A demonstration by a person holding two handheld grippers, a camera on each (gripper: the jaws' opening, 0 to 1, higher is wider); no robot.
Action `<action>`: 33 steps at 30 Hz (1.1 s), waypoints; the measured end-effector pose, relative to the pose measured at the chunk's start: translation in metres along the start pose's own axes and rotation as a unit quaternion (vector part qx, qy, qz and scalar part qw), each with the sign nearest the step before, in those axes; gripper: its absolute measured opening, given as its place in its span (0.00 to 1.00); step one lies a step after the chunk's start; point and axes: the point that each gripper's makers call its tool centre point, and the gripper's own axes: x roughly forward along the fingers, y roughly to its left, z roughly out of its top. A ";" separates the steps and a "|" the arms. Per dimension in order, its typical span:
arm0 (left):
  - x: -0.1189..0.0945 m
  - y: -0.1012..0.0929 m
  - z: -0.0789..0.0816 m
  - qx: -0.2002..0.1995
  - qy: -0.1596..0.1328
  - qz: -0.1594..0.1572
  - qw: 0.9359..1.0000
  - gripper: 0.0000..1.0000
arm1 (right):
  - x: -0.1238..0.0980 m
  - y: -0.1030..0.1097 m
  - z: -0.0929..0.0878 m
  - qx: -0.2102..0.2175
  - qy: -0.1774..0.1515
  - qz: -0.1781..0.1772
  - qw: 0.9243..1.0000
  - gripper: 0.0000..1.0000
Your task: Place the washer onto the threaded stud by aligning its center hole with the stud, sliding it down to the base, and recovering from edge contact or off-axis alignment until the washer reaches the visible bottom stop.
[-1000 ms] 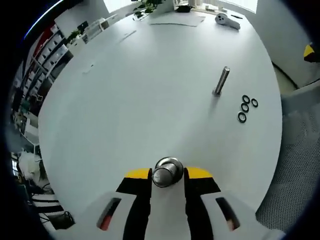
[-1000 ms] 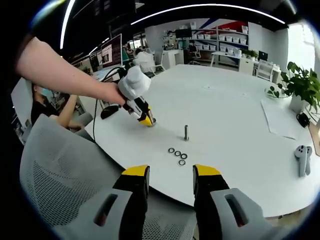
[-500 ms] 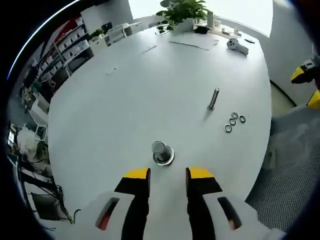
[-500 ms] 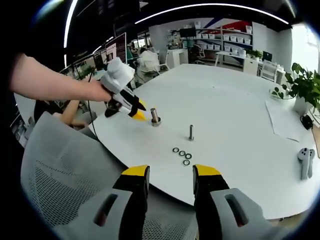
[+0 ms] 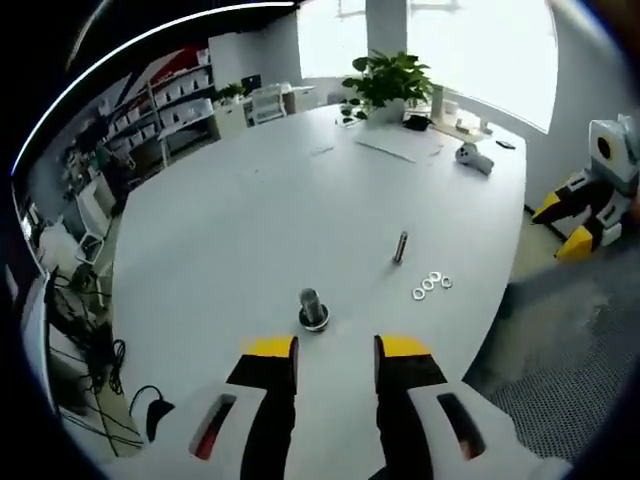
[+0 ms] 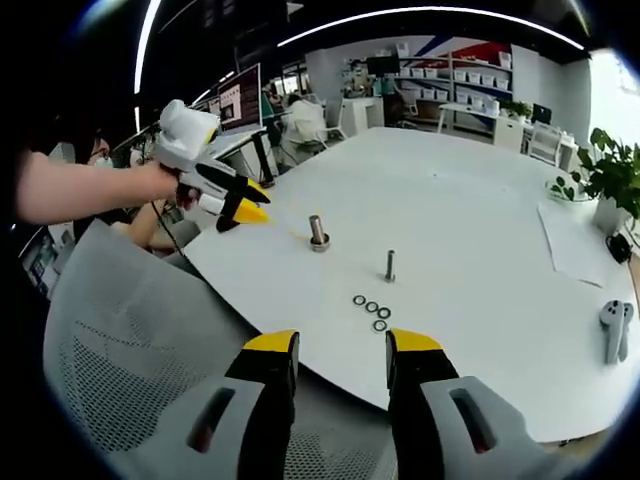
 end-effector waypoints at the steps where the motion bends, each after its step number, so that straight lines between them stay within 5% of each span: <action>1: -0.003 -0.001 0.000 -0.002 -0.006 0.001 1.000 0.29 | 0.000 0.000 0.000 -0.001 0.000 0.000 1.000 0.37; 13: -0.061 -0.015 -0.010 -0.045 -0.043 0.027 0.998 0.31 | 0.001 0.006 -0.003 -0.011 0.010 0.012 1.000 0.38; 29: -0.106 -0.015 -0.021 -0.099 -0.084 0.052 0.990 0.33 | 0.003 0.007 -0.008 -0.015 0.022 0.016 1.000 0.39; 33: -0.106 -0.016 -0.027 -0.083 -0.081 0.065 0.991 0.33 | 0.002 0.007 -0.009 -0.015 0.025 0.016 0.999 0.39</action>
